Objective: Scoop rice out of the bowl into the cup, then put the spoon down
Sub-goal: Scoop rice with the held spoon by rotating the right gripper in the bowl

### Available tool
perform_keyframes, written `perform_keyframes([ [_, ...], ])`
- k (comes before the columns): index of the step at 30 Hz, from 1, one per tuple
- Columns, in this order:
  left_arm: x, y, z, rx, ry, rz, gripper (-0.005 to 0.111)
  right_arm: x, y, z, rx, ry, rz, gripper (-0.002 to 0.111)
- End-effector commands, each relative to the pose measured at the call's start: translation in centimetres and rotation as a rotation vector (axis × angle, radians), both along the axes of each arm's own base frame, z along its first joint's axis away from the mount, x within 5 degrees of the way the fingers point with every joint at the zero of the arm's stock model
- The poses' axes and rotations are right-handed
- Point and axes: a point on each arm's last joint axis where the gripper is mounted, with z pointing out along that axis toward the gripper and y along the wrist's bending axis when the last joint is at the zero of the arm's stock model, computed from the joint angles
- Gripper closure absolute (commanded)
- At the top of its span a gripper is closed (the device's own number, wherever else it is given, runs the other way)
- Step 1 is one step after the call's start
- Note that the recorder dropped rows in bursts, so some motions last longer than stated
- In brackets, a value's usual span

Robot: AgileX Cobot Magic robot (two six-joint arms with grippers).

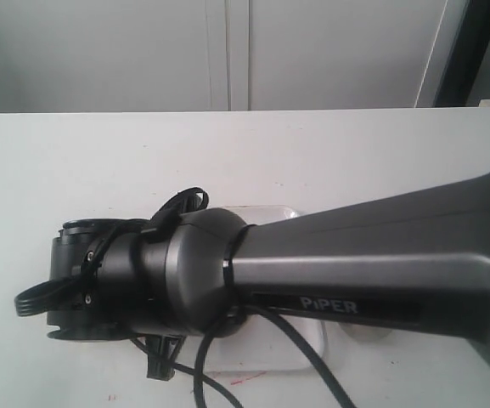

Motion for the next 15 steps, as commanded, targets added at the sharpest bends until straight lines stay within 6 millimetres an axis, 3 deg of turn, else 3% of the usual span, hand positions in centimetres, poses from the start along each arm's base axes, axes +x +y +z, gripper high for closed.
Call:
perform_keyframes([
  [1, -0.02, 0.01, 0.27, -0.009, -0.009, 0.002, 0.092, -0.07, -0.41, 0.17, -0.023, 0.003, -0.044, 0.108],
  [6, -0.02, 0.01, 0.27, -0.009, -0.009, 0.002, 0.092, -0.28, -0.68, 0.10, -0.039, 0.023, -0.074, 0.108],
  [15, -0.02, 0.01, 0.27, -0.009, -0.009, 0.002, 0.092, -0.78, -0.13, 0.66, 0.079, 0.066, -0.068, 0.108],
])
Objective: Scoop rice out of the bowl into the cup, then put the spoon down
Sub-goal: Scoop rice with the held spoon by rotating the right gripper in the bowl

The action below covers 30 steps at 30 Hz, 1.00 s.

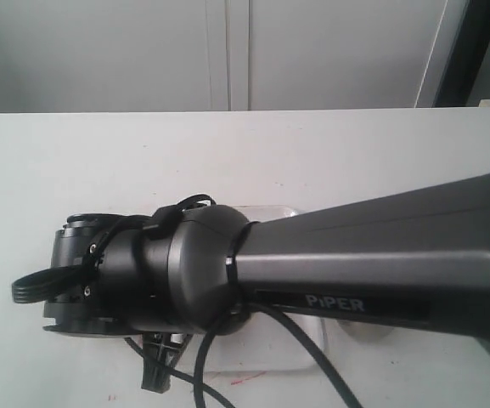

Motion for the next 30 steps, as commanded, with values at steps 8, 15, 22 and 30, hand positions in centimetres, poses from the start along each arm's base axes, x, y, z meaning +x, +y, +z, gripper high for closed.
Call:
perform_keyframes([
  [8, 0.0, 0.0, 0.3, -0.009, -0.009, 0.002, 0.092, -0.4, -0.1, 1.1, 0.077, 0.015, -0.044, 0.108],
  [15, 0.0, 0.0, 0.3, -0.009, -0.009, 0.002, 0.092, -0.6, -0.1, 1.3, 0.109, 0.020, -0.073, 0.108],
  [22, 0.0, 0.0, 0.3, -0.009, -0.009, 0.002, 0.092, -1.0, -0.7, 2.3, 0.138, 0.013, -0.068, 0.108],
  [30, 0.0, 0.0, 0.3, -0.009, -0.009, 0.002, 0.092, -2.0, -2.2, 3.7, 0.185, 0.000, -0.056, 0.108],
])
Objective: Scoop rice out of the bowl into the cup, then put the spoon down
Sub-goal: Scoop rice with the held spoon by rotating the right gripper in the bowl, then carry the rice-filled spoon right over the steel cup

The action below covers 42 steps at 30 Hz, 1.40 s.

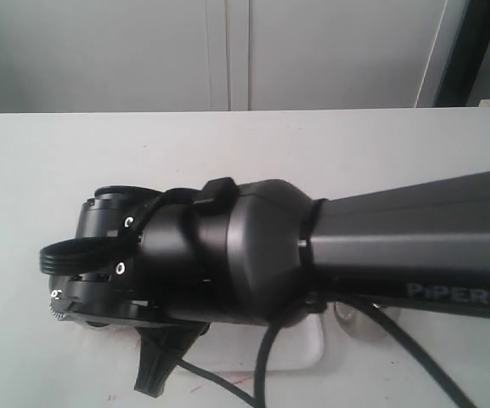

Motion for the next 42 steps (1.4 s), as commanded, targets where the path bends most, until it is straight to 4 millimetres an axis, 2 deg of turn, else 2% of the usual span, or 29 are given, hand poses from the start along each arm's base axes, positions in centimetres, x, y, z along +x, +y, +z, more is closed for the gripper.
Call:
perform_keyframes([
  [1, 0.0, 0.0, 0.3, -0.009, -0.009, 0.002, 0.092, -0.7, -1.1, 1.4, 0.043, -0.016, -0.003, 0.108],
  [13, 0.0, 0.0, 0.3, -0.009, -0.009, 0.002, 0.092, -2.8, -4.7, 5.0, 0.104, -0.053, -0.027, 0.108],
  [31, 0.0, 0.0, 0.3, -0.009, -0.009, 0.002, 0.092, -7.3, -13.0, 8.6, 0.133, -0.095, -0.083, 0.108],
  [34, 0.0, 0.0, 0.3, -0.009, -0.009, 0.002, 0.092, -8.5, -15.0, 8.8, 0.125, -0.099, -0.105, 0.108],
  [42, 0.0, 0.0, 0.3, -0.009, -0.009, 0.002, 0.092, -10.1, -18.2, 8.7, 0.109, -0.104, -0.143, 0.108],
])
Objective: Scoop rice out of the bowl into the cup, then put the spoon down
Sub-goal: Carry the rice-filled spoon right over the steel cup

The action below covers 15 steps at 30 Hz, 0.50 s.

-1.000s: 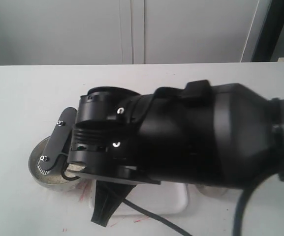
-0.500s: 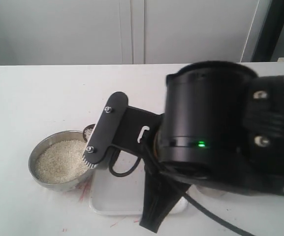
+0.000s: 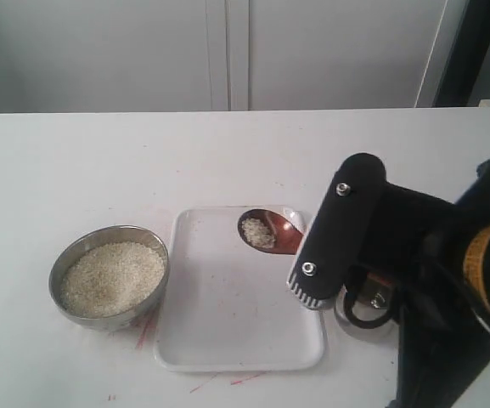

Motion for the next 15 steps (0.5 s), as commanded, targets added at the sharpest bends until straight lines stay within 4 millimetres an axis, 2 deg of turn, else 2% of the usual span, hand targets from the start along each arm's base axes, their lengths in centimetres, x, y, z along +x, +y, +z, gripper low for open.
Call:
perform_keyframes([
  [1, 0.0, 0.0, 0.3, -0.009, -0.009, 0.002, 0.092, -0.6, -1.6, -0.3, -0.007, -0.003, -0.035, 0.108],
  [5, 0.0, 0.0, 0.3, -0.009, -0.009, 0.002, 0.092, -0.2, -3.1, -0.8, -0.015, 0.002, -0.106, 0.108],
  [15, 0.0, 0.0, 0.3, -0.009, -0.009, 0.002, 0.092, 0.9, -4.8, -2.5, -0.030, -0.004, -0.181, 0.108],
])
